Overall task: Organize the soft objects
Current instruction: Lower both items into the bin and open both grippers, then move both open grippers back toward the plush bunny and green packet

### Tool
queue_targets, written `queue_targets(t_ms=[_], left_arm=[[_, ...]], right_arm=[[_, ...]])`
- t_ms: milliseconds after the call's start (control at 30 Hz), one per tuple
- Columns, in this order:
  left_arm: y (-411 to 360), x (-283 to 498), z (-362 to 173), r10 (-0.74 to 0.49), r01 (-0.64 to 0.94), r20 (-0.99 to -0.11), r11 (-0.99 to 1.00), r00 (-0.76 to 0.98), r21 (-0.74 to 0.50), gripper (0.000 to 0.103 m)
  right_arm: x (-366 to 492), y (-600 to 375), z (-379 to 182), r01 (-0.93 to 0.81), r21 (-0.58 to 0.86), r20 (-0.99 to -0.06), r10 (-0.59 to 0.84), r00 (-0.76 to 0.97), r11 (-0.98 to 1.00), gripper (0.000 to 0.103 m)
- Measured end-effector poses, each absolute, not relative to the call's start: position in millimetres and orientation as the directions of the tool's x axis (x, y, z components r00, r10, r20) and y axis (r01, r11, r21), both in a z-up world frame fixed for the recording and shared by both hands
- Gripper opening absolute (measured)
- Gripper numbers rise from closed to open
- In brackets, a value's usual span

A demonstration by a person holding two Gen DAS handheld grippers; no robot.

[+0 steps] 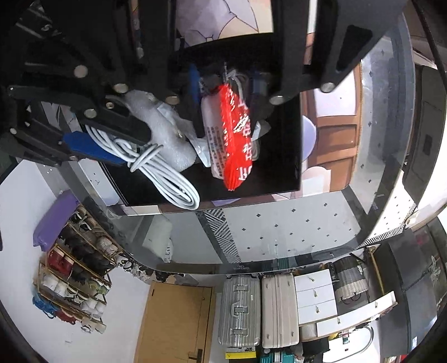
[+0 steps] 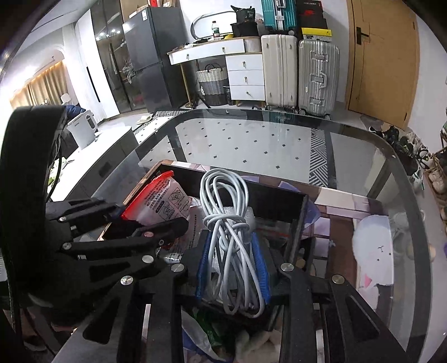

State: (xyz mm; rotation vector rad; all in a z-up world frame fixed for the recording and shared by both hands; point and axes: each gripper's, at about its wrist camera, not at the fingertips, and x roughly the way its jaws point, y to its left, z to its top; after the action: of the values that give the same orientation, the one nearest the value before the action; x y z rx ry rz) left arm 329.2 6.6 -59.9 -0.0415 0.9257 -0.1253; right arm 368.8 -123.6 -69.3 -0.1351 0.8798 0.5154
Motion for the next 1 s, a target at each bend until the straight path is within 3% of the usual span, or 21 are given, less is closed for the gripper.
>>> queue_targets(t_ms=[33,100,367,500,1000], left_arm=[[7.4,327.1,-57.4,-0.105,0.072,-0.789,0.994,0.605,-0.078,0.049],[8.9,323.3,-52.8,-0.133,0.084,-0.781,0.991,0.610,-0.103,0.051],[10.1,291.8,-24.4,-0.135,0.094,-0.755,0.991,0.642,-0.097,0.059],[9.7,268.7,-19.3,-0.133,0.113,-0.740,0.991,0.659,-0.078,0.079],[-30.3,255.4,-71.5,-0.093,0.176,-0.846,0.984,0.526,0.001,0.079]], right_arm=[[367.1,-126.2,-66.3,-0.482,0.102,-0.761,0.381,0.525,0.870,0.033],[362.7,-131.8,-61.0,-0.483,0.118,-0.753,0.396,0.526,0.868,0.049],[335.9,-150.7,-42.1,-0.485,0.119,-0.739,0.403,0.539,0.866,0.050],[319.6,-161.4,-41.0,-0.480,0.094,-0.743,0.383,0.549,0.872,0.050],[314.0,-173.9,-83.4,-0.486,0.007,-0.823,0.281,0.493,0.874,0.050]])
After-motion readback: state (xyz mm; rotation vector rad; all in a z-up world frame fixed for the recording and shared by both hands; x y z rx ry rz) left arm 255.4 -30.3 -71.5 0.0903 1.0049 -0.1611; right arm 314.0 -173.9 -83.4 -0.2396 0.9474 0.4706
